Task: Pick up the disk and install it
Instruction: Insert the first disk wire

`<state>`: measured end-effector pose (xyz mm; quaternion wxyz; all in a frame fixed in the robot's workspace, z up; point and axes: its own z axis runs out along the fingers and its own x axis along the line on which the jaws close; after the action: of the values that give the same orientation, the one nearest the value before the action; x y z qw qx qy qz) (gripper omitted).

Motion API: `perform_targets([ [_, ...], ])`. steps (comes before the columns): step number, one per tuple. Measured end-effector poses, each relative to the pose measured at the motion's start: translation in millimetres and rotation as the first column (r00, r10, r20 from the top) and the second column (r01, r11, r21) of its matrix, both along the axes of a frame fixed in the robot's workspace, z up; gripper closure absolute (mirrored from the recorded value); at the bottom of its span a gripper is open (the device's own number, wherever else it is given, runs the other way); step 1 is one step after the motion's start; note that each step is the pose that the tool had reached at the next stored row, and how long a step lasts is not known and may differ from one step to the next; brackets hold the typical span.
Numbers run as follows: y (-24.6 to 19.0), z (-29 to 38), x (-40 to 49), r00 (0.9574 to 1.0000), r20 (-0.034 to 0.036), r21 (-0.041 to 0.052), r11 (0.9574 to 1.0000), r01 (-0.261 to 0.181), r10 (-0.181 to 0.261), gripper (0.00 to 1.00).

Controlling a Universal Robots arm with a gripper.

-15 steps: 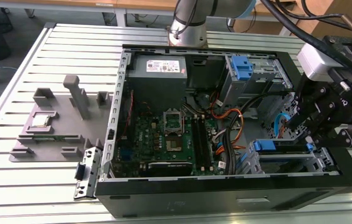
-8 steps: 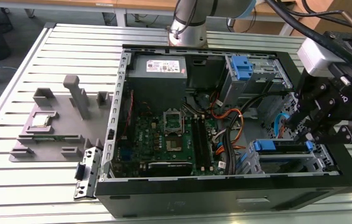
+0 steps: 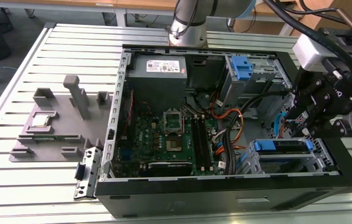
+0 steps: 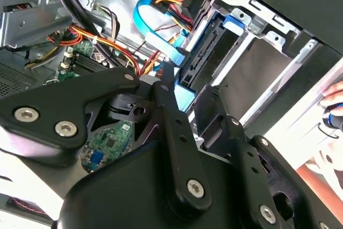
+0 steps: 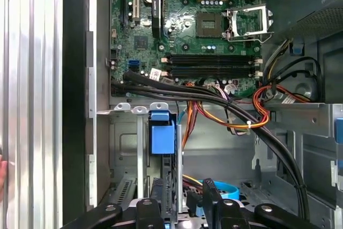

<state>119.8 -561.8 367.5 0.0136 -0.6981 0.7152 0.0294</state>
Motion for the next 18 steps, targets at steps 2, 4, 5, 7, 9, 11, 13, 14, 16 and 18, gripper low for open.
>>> perform_targets([
  [2, 0.5, -0.9, 1.5, 1.0000, 0.0000, -0.0002, 1.0000, 0.000, 0.000, 0.58],
  [4, 0.9, -1.8, 4.1, 1.0000, 0.0000, -0.0003, 1.0000, 0.000, 0.000, 0.58],
  [5, 1.2, -2.2, 5.5, 1.0000, 0.0000, -0.0003, 1.0000, 0.000, 0.000, 0.58],
  [7, 1.8, -2.8, 8.7, 1.0000, 0.0000, -0.0003, 1.0000, 0.000, 0.000, 0.58],
  [9, 2.2, -3.5, 12.0, 1.0000, 0.0000, -0.0001, 1.0000, 0.000, 0.000, 0.58],
  [11, 2.5, -4.5, 14.7, 1.0000, 0.0000, -0.0001, 1.0000, 0.000, 0.000, 0.58],
  [13, 2.4, -7.6, 15.1, 1.0000, 0.0000, -0.0003, 1.0000, 0.000, 0.000, 0.58],
  [14, 2.4, -9.1, 15.1, 1.0000, 0.0000, -0.0007, 1.0000, 0.000, 0.000, 0.58],
  [16, 2.5, -10.7, 15.1, 1.0000, 0.0000, -0.0025, 1.0000, 0.000, 0.000, 0.58],
  [18, 2.4, -11.3, 15.2, 1.0000, 0.0000, -0.0039, 1.0000, 0.000, 0.000, 0.58],
])
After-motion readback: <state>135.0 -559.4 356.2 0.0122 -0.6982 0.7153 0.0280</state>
